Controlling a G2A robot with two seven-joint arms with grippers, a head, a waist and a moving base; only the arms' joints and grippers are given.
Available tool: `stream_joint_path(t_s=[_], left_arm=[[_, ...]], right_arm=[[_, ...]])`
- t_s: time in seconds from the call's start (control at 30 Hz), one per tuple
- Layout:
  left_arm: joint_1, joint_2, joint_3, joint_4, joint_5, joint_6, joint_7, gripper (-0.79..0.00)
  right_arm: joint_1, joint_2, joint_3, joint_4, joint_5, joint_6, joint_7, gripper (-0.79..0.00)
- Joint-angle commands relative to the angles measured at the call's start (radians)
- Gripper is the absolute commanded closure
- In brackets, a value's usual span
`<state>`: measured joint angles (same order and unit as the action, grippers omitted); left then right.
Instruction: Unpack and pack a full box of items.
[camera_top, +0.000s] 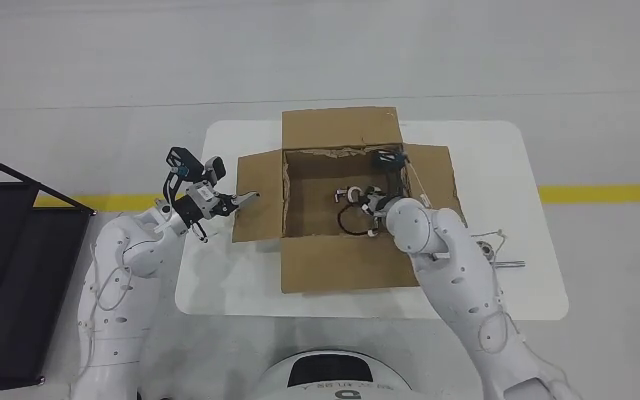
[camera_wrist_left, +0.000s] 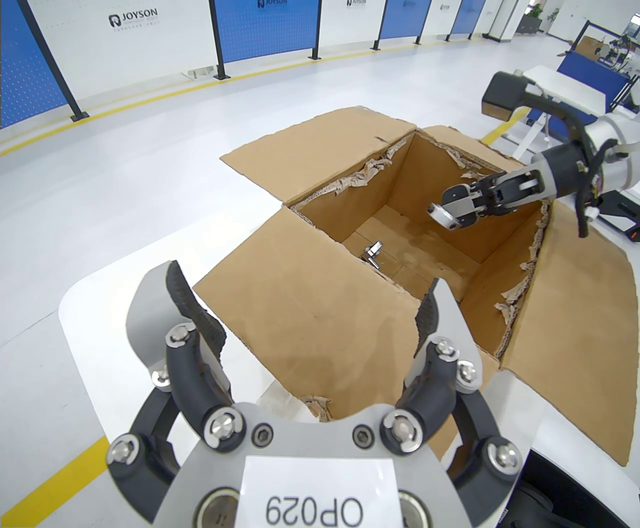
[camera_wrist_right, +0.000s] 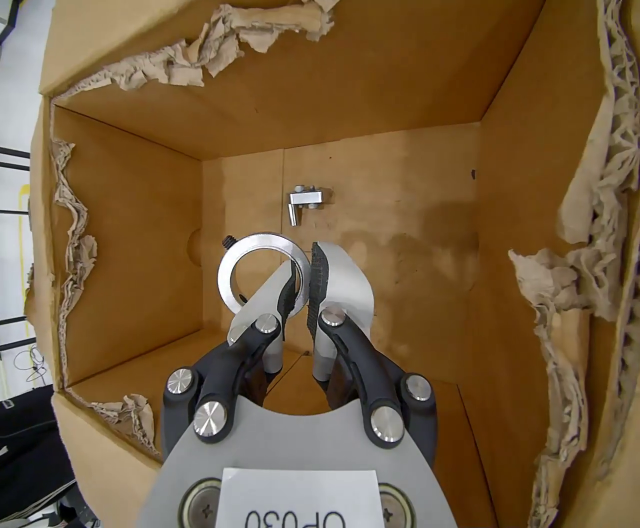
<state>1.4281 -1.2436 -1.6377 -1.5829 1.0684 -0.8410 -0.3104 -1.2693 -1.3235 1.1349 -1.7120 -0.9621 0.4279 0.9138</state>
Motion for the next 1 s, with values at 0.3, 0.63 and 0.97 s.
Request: stream_joint_path(t_s=[0.3, 0.63, 0.97], left_arm=[[0.0, 0.0, 0.0, 0.0, 0.0, 0.0, 0.0, -0.785], [0.0, 0.0, 0.0, 0.0, 0.0, 0.0, 0.0, -0.785], [0.0, 0.0, 0.0, 0.0, 0.0, 0.0, 0.0, -0.785]], right_arm=[[-0.058, 0.017, 0.102, -0.19, 0.034, -0.03, 0.051, -0.243], [-0.365, 0.052, 0.634, -0.512, 0.489, -0.211, 0.117, -0.299], [-0.444, 0.07, 0.949, -0.37, 0.808, -0.303, 0.176, -0.785]])
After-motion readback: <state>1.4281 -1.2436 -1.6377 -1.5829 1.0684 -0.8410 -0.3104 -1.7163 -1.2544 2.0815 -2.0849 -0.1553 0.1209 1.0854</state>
